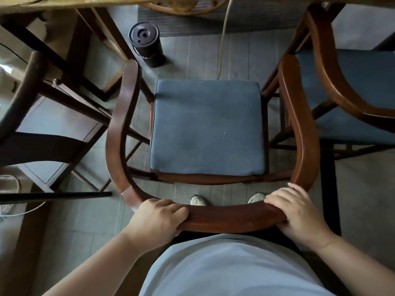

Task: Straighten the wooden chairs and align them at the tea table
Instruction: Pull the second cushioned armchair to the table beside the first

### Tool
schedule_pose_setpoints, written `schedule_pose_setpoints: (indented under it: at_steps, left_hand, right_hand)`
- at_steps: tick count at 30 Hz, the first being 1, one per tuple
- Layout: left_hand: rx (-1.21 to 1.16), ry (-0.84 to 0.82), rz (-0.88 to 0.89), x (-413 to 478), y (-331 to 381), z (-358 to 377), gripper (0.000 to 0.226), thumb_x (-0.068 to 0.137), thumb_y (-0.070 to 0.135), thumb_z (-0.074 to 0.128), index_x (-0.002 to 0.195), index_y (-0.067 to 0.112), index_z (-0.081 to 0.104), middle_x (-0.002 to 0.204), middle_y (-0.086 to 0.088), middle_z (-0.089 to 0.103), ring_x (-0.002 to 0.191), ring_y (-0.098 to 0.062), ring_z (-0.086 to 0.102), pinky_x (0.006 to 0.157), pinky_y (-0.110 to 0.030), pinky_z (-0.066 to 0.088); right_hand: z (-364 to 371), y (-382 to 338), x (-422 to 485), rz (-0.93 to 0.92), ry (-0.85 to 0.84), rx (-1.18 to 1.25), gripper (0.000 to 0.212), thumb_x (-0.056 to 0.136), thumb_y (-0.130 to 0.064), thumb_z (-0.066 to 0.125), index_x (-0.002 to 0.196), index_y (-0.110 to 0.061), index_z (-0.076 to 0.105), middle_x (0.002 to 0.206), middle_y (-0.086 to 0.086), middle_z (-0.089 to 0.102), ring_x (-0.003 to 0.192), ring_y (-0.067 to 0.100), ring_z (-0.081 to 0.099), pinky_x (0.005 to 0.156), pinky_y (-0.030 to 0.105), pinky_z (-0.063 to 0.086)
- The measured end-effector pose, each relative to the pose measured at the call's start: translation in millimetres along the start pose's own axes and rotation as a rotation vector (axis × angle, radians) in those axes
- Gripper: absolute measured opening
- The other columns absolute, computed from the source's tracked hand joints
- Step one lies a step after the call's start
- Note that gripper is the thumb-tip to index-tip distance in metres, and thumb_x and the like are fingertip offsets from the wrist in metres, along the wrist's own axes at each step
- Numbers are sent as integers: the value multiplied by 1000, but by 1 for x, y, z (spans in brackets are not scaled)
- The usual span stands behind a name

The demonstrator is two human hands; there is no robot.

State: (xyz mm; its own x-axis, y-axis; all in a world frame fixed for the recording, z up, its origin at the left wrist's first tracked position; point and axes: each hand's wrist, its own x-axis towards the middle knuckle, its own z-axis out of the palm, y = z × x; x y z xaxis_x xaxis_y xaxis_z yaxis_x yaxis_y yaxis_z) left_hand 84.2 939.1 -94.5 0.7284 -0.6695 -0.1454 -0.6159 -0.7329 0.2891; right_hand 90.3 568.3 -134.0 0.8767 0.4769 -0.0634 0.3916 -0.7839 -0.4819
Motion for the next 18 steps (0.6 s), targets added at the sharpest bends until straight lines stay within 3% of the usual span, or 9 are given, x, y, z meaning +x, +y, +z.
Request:
schedule_pose_setpoints:
  at_steps: [7, 11, 14, 18]
  left_hand:
    - [9, 11, -20, -5, -48, -17, 23, 86, 40, 57, 89, 18, 65, 79, 5, 70, 69, -20, 67, 59, -35, 56]
    - [-4, 22, -10, 7, -70, -30, 28, 87, 44, 56, 92, 19, 66, 78, 3, 70, 68, -23, 67, 62, -38, 56]
    - [-11, 68, -24, 21, -60, -27, 30, 88, 47, 52, 89, 19, 65, 73, 4, 68, 64, -22, 66, 55, -36, 54]
    - [24, 151, -21, 62, -40, -29, 29, 84, 45, 51, 78, 18, 62, 64, 7, 62, 56, -20, 61, 40, -25, 41]
  right_hand:
    - [20, -27, 25, 38, 8, 42, 48, 51, -12, 67, 96, -26, 55, 89, -2, 63, 88, 27, 60, 100, 45, 30]
    - [16, -27, 48, -1, 17, 60, 41, 53, -11, 72, 92, -20, 61, 86, 2, 61, 85, 28, 57, 97, 45, 32]
    - [6, -9, 55, -18, 35, 47, 32, 59, -24, 60, 91, -21, 61, 86, 0, 62, 85, 26, 56, 95, 41, 31]
    - [-22, 33, 70, 15, -4, 35, 35, 56, -13, 68, 90, -20, 63, 86, 2, 64, 83, 32, 61, 93, 35, 31]
